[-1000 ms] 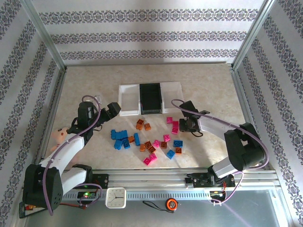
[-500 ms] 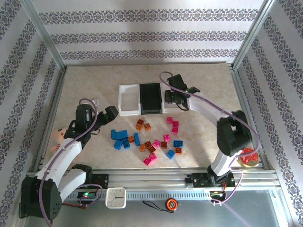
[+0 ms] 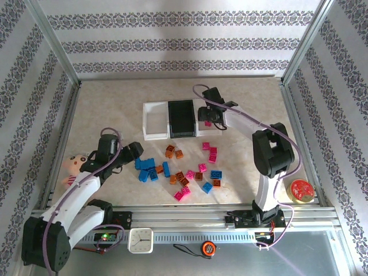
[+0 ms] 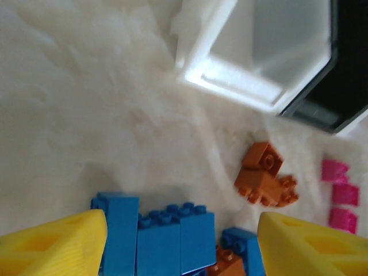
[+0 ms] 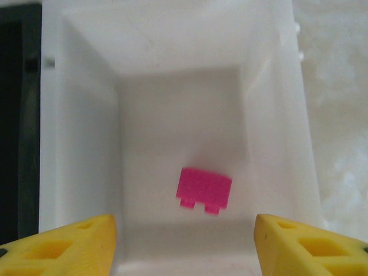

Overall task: Sort the legos into containers by color
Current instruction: Place the lego in the container, then pick up the lego from the middle-left of the table.

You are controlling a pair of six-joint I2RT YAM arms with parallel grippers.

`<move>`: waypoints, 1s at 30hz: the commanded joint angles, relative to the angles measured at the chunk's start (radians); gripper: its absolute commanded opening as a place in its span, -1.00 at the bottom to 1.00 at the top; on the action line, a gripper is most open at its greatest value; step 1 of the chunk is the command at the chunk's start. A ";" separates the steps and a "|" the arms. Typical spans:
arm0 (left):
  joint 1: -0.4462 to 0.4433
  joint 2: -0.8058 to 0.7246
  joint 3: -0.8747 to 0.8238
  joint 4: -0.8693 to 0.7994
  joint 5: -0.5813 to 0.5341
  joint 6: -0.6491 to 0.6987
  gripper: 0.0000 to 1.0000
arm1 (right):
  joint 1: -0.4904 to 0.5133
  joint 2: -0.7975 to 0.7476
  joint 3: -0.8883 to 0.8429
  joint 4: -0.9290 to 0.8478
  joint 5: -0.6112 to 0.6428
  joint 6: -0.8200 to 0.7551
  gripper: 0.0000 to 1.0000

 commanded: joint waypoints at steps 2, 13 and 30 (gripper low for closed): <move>-0.029 0.117 -0.027 0.035 -0.065 -0.006 0.08 | 0.016 -0.110 -0.090 0.046 -0.027 0.028 0.29; -0.030 0.307 -0.012 0.100 -0.122 -0.029 -0.35 | 0.047 -0.306 -0.250 0.074 -0.037 0.031 0.28; -0.032 0.226 0.297 -0.040 -0.106 0.059 -0.57 | 0.022 -0.429 -0.391 0.099 -0.037 0.061 0.28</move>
